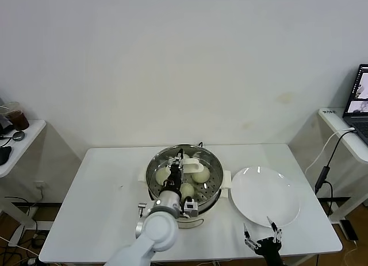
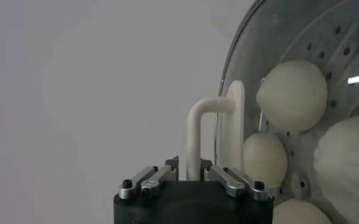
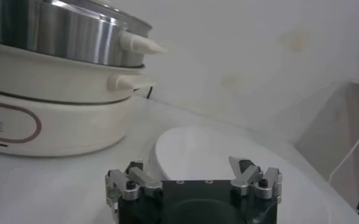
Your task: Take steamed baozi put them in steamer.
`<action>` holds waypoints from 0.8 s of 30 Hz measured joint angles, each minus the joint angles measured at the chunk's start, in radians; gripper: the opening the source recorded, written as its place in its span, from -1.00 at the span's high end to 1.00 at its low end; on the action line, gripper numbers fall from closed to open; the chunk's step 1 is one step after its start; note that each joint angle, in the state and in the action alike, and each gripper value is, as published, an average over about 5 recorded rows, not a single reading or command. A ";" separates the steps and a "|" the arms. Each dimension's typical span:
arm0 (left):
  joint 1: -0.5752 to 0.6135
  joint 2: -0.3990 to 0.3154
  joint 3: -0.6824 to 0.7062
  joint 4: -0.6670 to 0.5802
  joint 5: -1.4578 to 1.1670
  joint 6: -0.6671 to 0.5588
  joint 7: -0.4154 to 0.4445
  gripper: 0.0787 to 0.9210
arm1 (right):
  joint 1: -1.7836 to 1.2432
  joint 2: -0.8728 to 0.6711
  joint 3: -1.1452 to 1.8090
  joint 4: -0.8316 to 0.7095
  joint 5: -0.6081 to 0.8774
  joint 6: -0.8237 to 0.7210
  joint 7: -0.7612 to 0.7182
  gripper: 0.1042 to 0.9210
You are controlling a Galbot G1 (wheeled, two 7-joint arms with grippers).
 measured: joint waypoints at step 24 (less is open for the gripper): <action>0.630 0.030 -0.450 -0.306 -0.825 -0.503 -0.396 -0.77 | -0.055 -0.025 -0.019 0.049 0.051 0.022 0.001 -0.76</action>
